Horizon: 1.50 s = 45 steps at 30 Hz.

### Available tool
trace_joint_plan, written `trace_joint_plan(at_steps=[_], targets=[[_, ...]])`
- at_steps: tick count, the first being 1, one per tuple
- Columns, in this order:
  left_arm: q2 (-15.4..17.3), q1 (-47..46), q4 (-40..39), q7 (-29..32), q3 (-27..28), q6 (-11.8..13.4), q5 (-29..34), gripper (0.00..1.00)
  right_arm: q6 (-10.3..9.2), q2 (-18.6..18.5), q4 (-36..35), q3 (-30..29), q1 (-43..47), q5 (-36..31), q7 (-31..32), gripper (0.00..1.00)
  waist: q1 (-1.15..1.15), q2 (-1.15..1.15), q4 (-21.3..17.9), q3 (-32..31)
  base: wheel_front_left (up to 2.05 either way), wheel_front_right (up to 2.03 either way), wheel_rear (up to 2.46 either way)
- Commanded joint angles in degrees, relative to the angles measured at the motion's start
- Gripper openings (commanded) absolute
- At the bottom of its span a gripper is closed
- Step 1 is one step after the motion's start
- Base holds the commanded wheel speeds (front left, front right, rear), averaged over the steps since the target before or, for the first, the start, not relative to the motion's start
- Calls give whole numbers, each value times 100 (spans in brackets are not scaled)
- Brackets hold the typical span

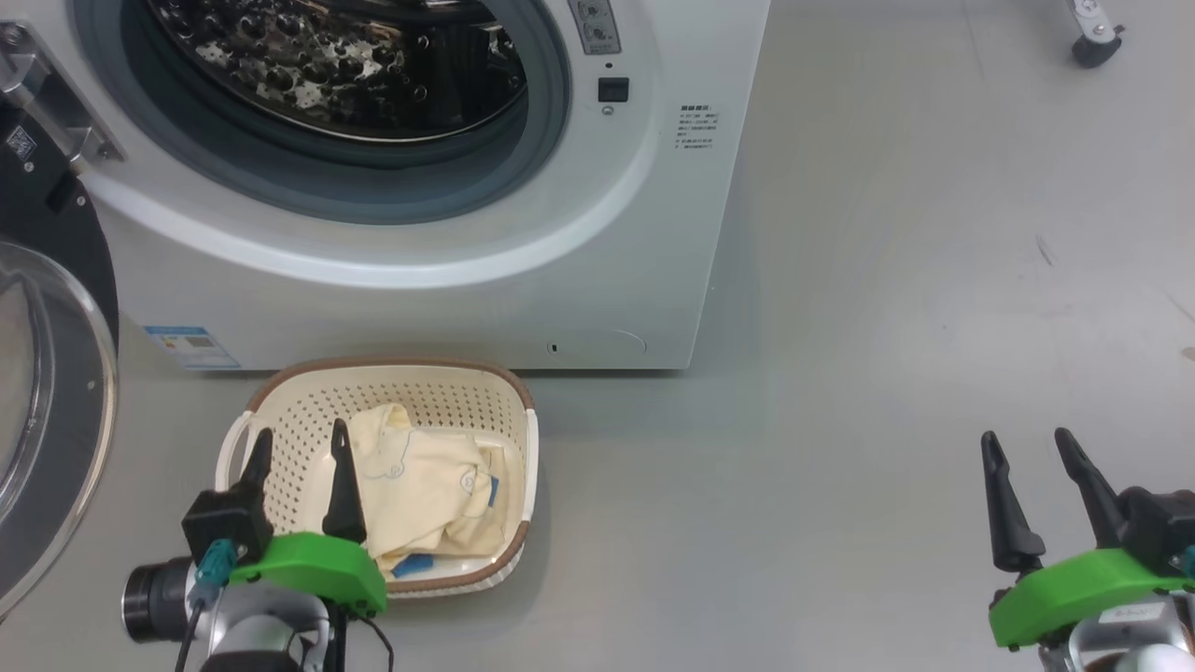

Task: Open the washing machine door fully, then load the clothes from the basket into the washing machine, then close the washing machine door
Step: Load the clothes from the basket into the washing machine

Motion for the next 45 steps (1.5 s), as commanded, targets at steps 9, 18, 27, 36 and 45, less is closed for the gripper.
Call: trace_joint_plan(at_steps=[9,18,27,36,45], targets=[[4,-901,895,-50,171,-385,-139,100,-1,-99,-351,221,-451,-53,65,100,0,0,-119,694,0,0,0],[-157,-2079,2363,218,23,-907,-278,100,-1,-99,-548,418,-891,-216,140,100,0,0,-291,1712,0,0,0],[-92,-3037,3684,518,106,-1232,-492,100,-1,-99,-610,630,-1310,-198,89,100,0,0,-578,2608,0,0,0],[85,-3846,4536,652,310,-1420,-766,100,-1,-99,-764,760,-1602,-183,43,100,0,0,-795,3610,0,0,0],[405,-4309,4821,1037,503,-1528,-1037,100,-1,-99,-867,875,-1769,-90,-49,100,0,0,-1034,4426,0,0,0]])
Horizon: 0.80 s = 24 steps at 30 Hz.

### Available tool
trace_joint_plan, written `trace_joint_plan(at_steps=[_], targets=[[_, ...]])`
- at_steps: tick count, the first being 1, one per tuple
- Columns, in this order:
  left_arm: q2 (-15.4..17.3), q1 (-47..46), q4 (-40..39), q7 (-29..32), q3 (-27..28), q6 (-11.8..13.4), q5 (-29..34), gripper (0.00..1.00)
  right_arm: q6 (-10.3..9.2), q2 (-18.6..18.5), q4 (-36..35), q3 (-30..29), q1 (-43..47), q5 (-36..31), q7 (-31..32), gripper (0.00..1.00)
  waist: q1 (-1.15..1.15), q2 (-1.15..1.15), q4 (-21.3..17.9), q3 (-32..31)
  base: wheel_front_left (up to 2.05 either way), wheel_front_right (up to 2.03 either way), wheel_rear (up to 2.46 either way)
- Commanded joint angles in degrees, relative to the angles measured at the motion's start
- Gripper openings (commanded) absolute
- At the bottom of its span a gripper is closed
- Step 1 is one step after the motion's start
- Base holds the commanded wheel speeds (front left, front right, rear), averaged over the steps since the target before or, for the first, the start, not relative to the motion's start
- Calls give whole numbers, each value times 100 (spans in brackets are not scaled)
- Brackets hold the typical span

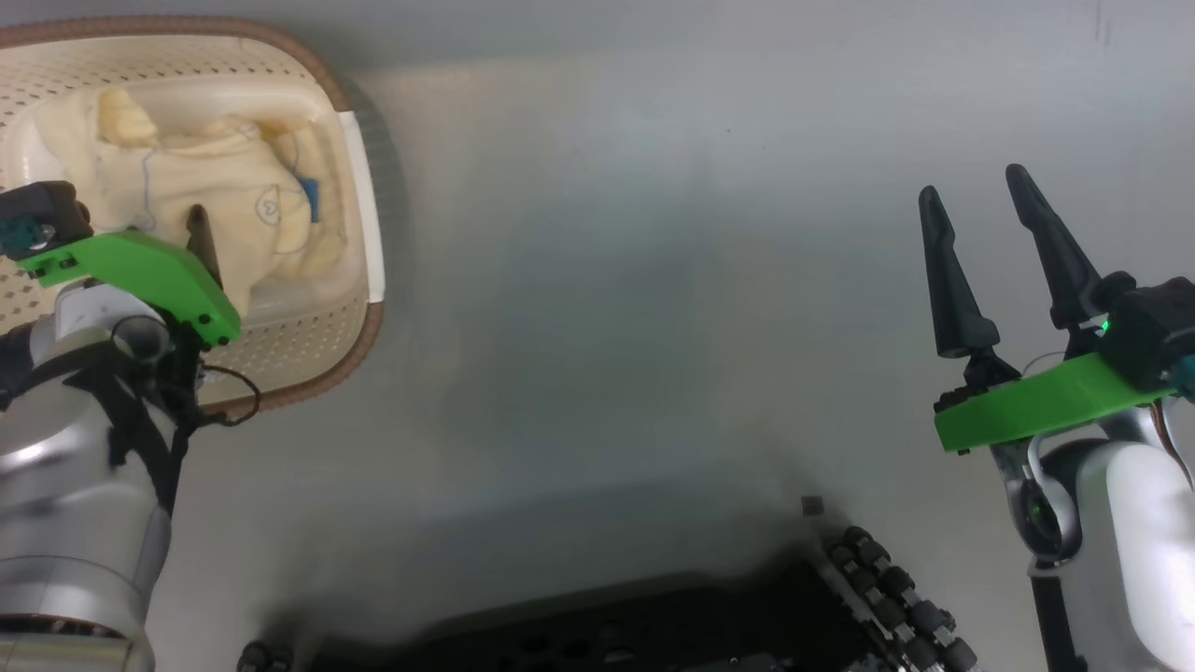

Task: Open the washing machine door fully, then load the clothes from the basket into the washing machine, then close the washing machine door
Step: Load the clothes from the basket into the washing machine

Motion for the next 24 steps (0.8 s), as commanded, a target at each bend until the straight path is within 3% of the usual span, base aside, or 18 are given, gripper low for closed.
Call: trace_joint_plan(at_steps=[1,11,12,13,24], targets=[[299,49,2,24,136,-25,-40,100,-1,-79,-186,114,121,63,-56,100,-1,0,-142,267,0,0,0],[341,-116,73,144,227,-22,-228,100,-1,-79,-281,80,195,134,-154,100,-1,0,-214,649,0,0,0],[309,-113,77,166,213,-14,-227,87,-1,-79,-293,70,205,134,-154,100,-1,0,-207,654,0,0,0],[261,-104,84,147,211,-1,-247,0,-1,-79,-323,47,228,121,-143,100,-1,0,-187,649,0,0,0],[103,24,102,-26,224,-91,-380,0,-1,-79,-444,-35,286,62,-43,100,-1,0,-23,452,0,0,0]])
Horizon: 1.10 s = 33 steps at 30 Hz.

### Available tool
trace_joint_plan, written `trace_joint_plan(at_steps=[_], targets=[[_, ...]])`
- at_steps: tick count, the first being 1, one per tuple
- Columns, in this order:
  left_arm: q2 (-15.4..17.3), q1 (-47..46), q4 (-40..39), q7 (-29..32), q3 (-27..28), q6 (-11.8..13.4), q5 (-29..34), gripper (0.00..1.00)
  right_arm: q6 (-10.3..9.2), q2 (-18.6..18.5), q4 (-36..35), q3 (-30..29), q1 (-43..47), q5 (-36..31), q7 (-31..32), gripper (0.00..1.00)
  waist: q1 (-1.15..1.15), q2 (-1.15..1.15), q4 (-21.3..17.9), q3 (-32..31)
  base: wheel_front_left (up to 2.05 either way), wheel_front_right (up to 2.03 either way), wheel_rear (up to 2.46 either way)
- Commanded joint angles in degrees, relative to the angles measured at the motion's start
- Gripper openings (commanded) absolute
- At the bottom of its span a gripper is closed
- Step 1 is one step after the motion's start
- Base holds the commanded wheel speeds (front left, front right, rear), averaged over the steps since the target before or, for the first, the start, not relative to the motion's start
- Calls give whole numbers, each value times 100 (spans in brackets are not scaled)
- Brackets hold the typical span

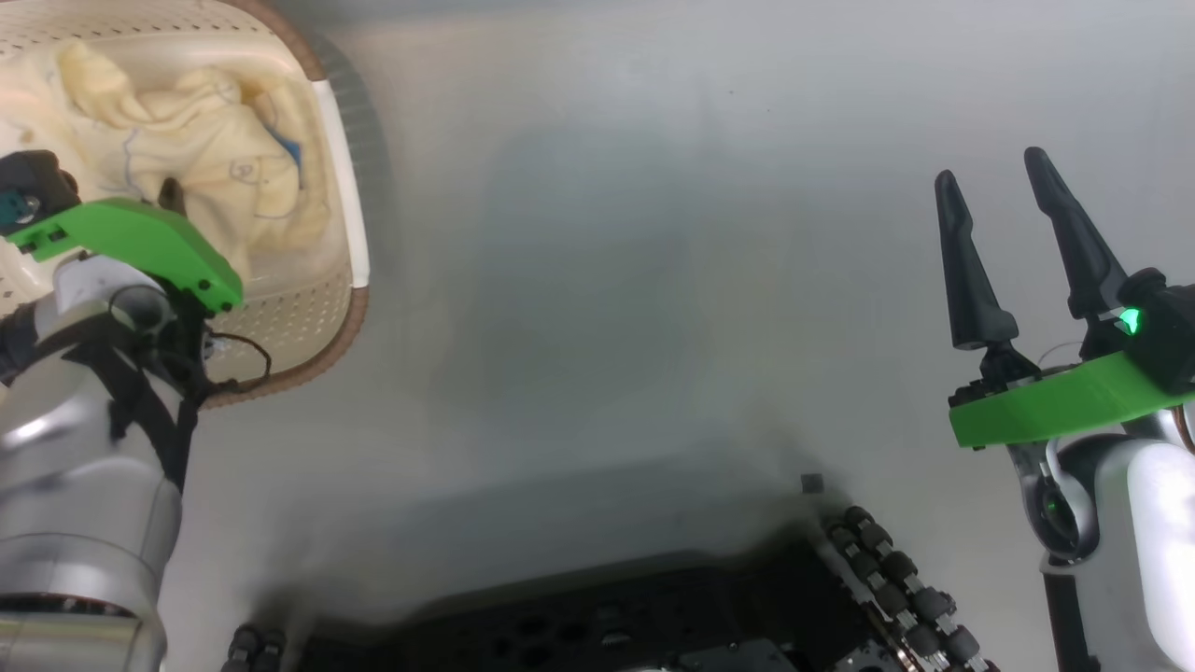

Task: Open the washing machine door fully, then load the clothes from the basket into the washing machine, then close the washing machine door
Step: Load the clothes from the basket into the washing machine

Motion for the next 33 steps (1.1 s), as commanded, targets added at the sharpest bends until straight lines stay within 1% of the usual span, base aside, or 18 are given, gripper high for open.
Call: trace_joint_plan(at_steps=[1,6,13,15,18,23,27,33], targets=[[159,355,7,-63,86,-7,-56,0,-1,-76,-180,62,277,-21,28,100,0,0,59,-75,0,0,0],[44,403,9,-433,48,-88,-70,0,-1,-76,-207,16,251,-70,68,100,0,0,211,-315,0,0,0],[-15,559,-3,-912,-101,-172,34,0,-1,-81,-157,50,216,-220,161,100,0,0,397,-811,0,0,0],[-20,622,-36,-1006,-132,-150,82,0,-1,-85,-133,34,215,-233,175,100,0,0,438,-975,0,0,0],[-17,782,-186,-1077,-128,-48,146,0,-1,-92,-76,9,225,-238,175,100,0,0,481,-1264,0,0,0],[32,1262,-1026,-1089,134,144,260,0,-1,-117,-69,-143,297,-253,210,100,0,0,553,-1699,0,0,0],[31,1781,-1773,-1090,363,336,526,0,-1,-180,-21,-266,289,-273,219,100,0,0,587,-2084,0,0,0],[-20,2564,-2784,-1091,682,519,981,0,-1,-183,106,-387,412,-281,241,100,0,0,629,-2718,0,0,0]])
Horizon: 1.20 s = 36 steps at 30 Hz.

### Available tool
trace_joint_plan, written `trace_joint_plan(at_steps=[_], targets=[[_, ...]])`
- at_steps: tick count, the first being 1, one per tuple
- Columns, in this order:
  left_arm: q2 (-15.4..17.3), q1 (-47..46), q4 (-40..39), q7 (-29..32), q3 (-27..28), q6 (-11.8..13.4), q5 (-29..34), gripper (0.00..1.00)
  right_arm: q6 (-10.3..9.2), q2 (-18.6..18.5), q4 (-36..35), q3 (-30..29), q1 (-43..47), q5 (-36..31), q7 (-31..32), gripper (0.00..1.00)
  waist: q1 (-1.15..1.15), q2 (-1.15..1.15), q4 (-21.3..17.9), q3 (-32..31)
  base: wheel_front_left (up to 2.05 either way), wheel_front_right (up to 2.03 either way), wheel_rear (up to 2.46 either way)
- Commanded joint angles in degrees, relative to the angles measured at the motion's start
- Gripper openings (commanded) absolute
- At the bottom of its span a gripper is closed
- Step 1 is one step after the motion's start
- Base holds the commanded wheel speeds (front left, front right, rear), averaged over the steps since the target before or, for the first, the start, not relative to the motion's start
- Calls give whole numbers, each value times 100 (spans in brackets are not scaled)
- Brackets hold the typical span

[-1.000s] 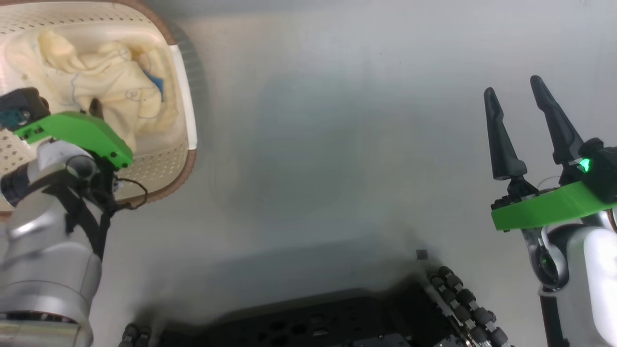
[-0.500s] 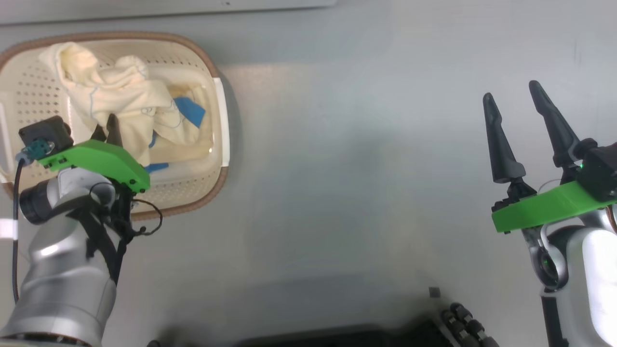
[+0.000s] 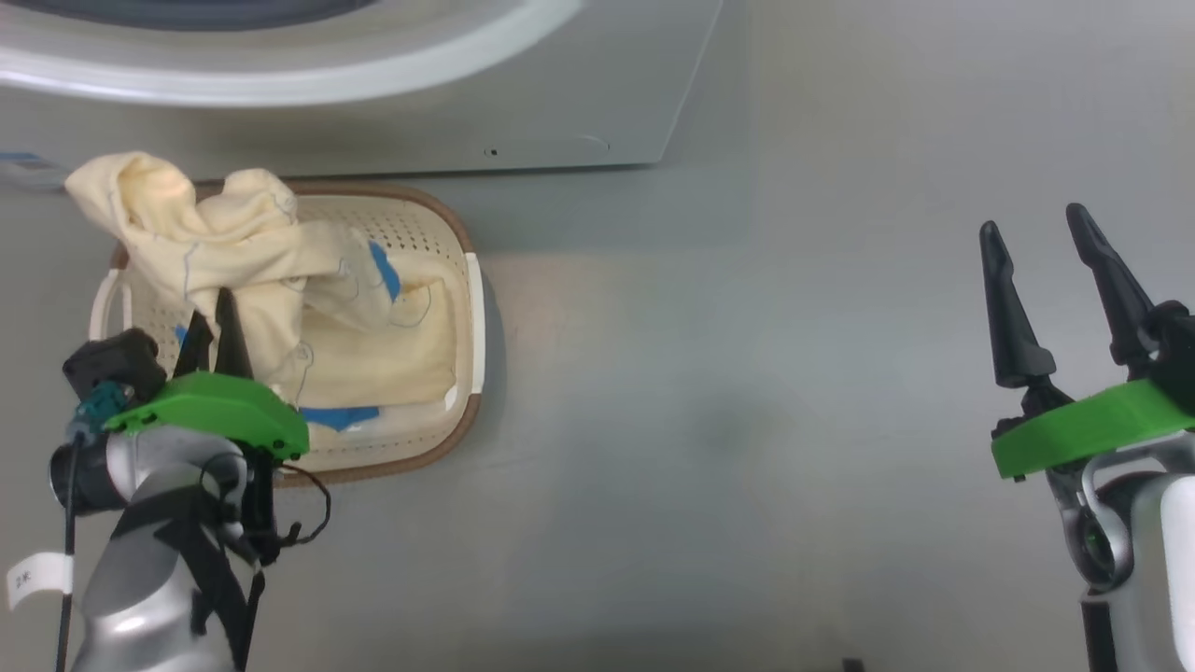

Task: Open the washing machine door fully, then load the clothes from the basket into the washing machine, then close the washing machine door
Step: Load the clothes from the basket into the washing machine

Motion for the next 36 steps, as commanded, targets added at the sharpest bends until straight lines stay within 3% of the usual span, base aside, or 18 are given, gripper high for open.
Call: trace_joint_plan(at_steps=[1,10,22,36], targets=[[183,257,-401,-80,259,64,161,0,-1,-60,-120,52,169,-32,18,100,0,0,44,-439,0,0,0],[0,1122,-1670,-80,432,82,617,0,-1,-77,-21,-10,441,-58,109,100,0,0,131,-1173,0,0,0],[-4,2054,-2736,-78,250,170,1046,0,-1,-68,104,-51,818,-76,175,100,0,0,139,-2024,0,0,0],[94,2655,-3417,257,36,322,1180,0,-1,-36,111,-120,1182,-71,212,100,0,0,147,-2531,0,0,0]])
